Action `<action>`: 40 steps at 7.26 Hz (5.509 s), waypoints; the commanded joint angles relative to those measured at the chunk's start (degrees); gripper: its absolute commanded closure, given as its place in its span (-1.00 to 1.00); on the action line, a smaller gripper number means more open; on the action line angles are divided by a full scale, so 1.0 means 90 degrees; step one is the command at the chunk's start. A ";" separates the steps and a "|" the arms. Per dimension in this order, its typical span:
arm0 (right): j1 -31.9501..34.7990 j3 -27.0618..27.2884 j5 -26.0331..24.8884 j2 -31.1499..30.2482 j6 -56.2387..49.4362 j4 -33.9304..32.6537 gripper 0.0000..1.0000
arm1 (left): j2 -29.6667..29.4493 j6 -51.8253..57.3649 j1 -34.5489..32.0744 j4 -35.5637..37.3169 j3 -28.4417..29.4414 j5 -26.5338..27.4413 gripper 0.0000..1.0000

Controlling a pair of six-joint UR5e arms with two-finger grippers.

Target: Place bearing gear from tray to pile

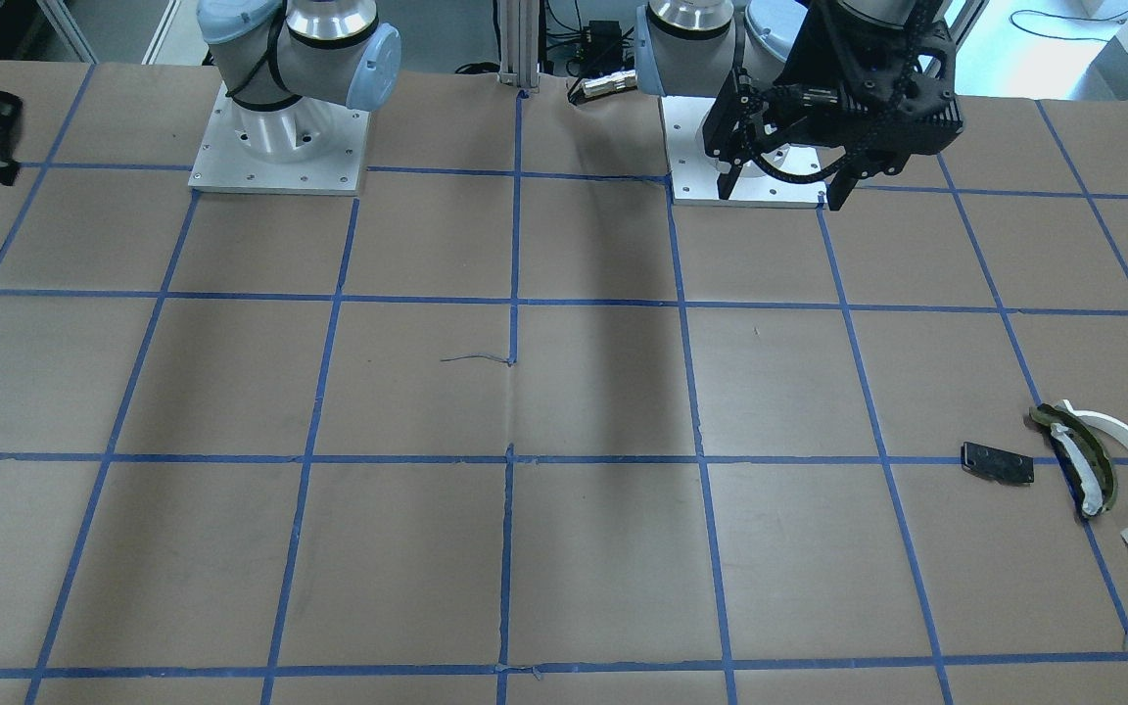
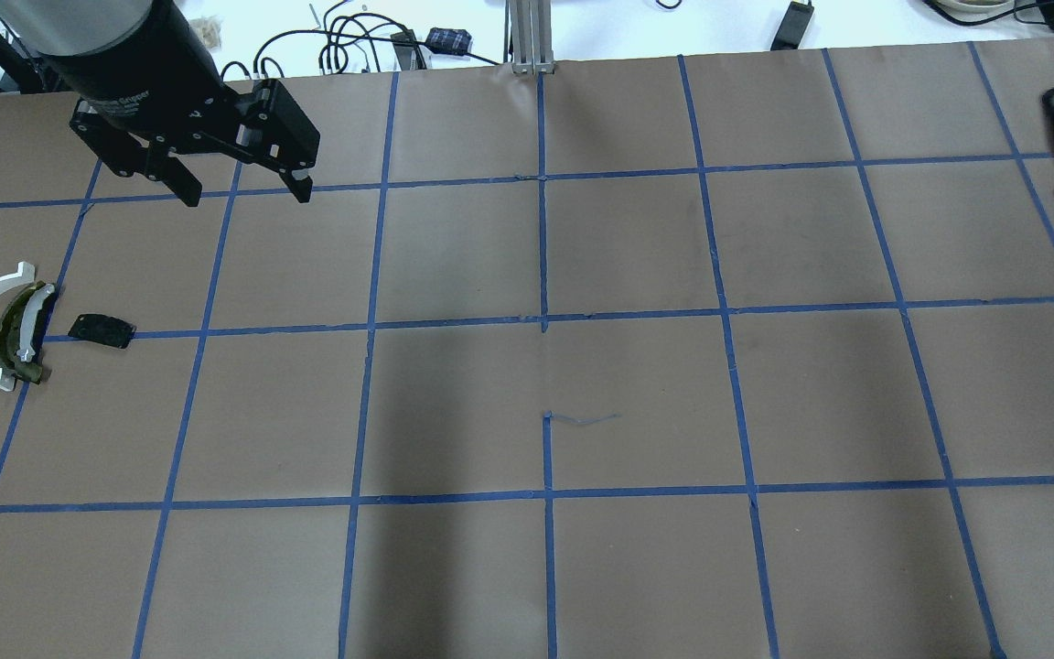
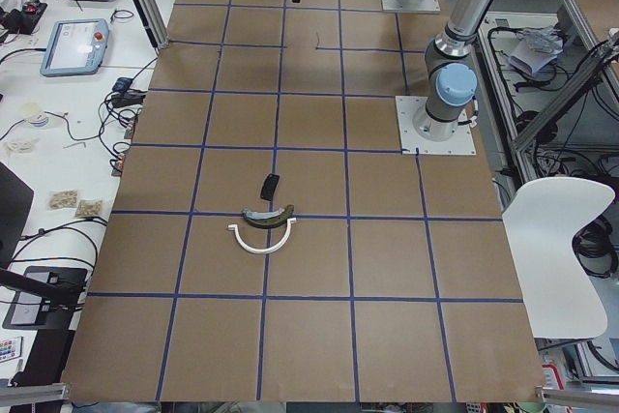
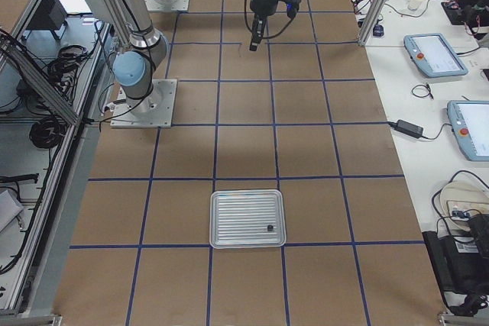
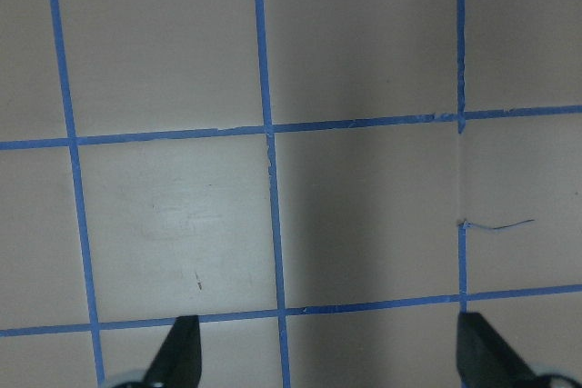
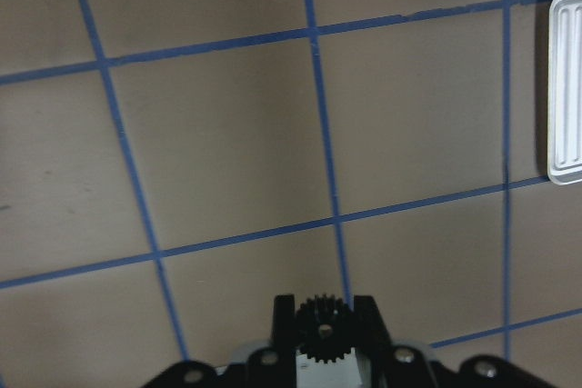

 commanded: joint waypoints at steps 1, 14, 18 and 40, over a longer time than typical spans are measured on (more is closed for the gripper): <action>0.1866 0.0179 0.0607 0.0057 0.2307 -0.0847 0.52 | 0.0074 0.0375 0.0170 -0.0117 -0.0311 -0.0096 -1.00; 0.3673 0.3385 0.0581 -0.0047 0.3629 -0.6416 -0.81 | 0.0143 0.0329 0.0162 0.1053 -0.1044 -0.0551 -1.00; 0.1150 0.2810 0.0669 -0.1151 -0.1392 -0.3899 -0.85 | -0.1006 -0.2465 -0.1289 0.2484 -0.1405 -0.0682 -1.00; -0.4835 -0.0327 0.0161 0.4804 -0.7363 -0.5249 -0.12 | -0.2507 -0.5073 -0.1125 0.3746 -0.1612 -0.0460 1.00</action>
